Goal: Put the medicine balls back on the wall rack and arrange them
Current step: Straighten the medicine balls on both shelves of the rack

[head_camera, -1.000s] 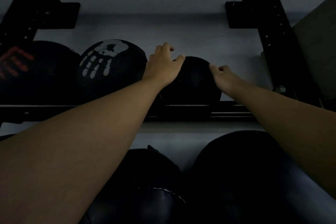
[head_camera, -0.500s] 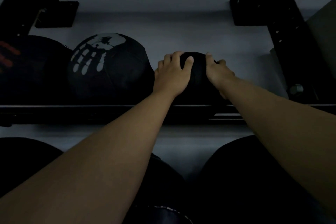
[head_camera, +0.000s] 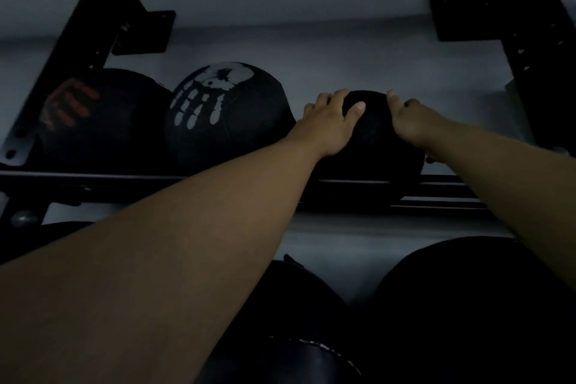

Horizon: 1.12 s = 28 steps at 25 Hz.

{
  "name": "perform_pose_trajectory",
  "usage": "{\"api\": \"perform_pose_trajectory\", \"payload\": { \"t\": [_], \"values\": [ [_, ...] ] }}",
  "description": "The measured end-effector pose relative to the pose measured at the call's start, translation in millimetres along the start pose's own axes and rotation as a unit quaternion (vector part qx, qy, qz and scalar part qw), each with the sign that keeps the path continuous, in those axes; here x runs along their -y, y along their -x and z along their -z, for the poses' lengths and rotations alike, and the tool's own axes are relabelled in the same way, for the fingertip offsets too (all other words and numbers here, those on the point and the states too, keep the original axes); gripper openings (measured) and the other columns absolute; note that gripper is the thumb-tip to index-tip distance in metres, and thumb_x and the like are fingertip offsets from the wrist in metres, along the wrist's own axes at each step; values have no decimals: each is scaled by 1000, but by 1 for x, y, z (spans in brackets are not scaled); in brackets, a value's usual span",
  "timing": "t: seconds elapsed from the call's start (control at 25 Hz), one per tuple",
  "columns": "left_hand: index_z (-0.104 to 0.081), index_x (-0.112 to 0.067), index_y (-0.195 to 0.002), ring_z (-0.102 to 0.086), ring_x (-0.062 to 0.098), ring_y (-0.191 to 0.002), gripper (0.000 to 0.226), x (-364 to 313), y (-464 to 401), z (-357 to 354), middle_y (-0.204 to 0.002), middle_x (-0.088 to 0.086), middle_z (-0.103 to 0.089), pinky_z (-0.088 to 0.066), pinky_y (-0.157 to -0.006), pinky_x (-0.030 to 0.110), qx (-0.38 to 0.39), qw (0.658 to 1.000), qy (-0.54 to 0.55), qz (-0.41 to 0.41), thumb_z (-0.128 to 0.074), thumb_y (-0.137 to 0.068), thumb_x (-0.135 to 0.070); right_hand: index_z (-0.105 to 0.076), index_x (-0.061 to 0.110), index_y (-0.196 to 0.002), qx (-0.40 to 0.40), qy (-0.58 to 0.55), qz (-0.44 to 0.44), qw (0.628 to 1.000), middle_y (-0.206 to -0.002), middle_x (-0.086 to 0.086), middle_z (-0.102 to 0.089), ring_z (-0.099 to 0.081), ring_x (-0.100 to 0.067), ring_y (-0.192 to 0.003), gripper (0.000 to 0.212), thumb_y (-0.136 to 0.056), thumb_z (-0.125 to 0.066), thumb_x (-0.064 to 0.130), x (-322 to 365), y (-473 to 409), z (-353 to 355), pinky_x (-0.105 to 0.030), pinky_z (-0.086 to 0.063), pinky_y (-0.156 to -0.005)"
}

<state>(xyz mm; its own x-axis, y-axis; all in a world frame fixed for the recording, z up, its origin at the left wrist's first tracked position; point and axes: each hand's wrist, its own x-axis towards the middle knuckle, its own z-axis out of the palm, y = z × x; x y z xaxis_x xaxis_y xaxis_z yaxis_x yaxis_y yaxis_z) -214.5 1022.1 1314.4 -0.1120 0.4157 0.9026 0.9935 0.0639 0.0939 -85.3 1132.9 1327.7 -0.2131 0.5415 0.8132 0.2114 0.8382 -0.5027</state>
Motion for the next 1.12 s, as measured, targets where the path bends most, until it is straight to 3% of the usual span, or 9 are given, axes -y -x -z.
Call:
{"api": "perform_pose_trajectory", "payload": {
  "t": [0.16,0.28,0.52,0.64,0.8,0.96,1.12],
  "values": [
    [-15,-25,-173,-17,36,-166,68,-3,7,10,-182,9,-16,-21,-131,50,30,999,-24,2,-29,-113,-54,-24,12,-167,-10,38,36,999,-172,-23,-27,-31,-42,-156,78,-108,-13,62,2,5,2,-48,-25,-128],
    [-22,-25,-172,-26,35,-163,68,0,10,29,-180,10,-24,-25,-131,48,41,997,-59,-5,-31,-112,-57,-28,15,-167,-10,75,54,996,-171,-21,-30,-30,-41,-156,80,-106,-14,66,7,8,6,-51,-23,-128],
    [-40,-22,-164,-38,35,-156,61,46,23,100,-170,12,-40,-29,-128,47,-59,987,-146,2,-36,-112,-52,-41,24,-160,-45,107,101,988,-165,-23,-36,-35,-48,-149,72,-103,-27,66,56,26,-12,-57,-28,-124],
    [-37,-22,-165,-34,38,-157,59,86,31,129,-172,11,-36,-26,-130,52,-90,981,-165,36,-34,-112,-48,-43,28,-157,-35,109,153,982,-164,-20,-38,-37,-46,-148,65,-103,-34,64,96,43,-44,-56,-32,-121],
    [-28,-24,-169,-28,39,-159,59,141,44,152,-175,10,-28,-27,-130,51,-88,991,-88,48,-32,-114,-44,-34,37,-162,25,98,215,971,-167,-17,-31,-35,-44,-150,64,-104,-39,63,152,62,-101,-51,-32,-124],
    [-10,-26,-174,-7,38,-168,62,177,53,153,-184,8,-6,-9,-135,47,-49,996,-69,-25,-25,-116,-44,-22,42,-165,-1,82,201,976,-171,-16,-20,-24,-44,-155,65,-105,-38,61,161,71,-136,-48,-19,-126],
    [-7,-30,-174,0,34,-170,63,203,55,170,-184,4,2,-4,-137,48,22,993,-66,-96,-30,-116,-42,-33,47,-159,-23,46,135,990,-167,-13,-28,-28,-45,-152,58,-104,-46,57,169,78,-138,-50,-21,-128]
  ]
}}
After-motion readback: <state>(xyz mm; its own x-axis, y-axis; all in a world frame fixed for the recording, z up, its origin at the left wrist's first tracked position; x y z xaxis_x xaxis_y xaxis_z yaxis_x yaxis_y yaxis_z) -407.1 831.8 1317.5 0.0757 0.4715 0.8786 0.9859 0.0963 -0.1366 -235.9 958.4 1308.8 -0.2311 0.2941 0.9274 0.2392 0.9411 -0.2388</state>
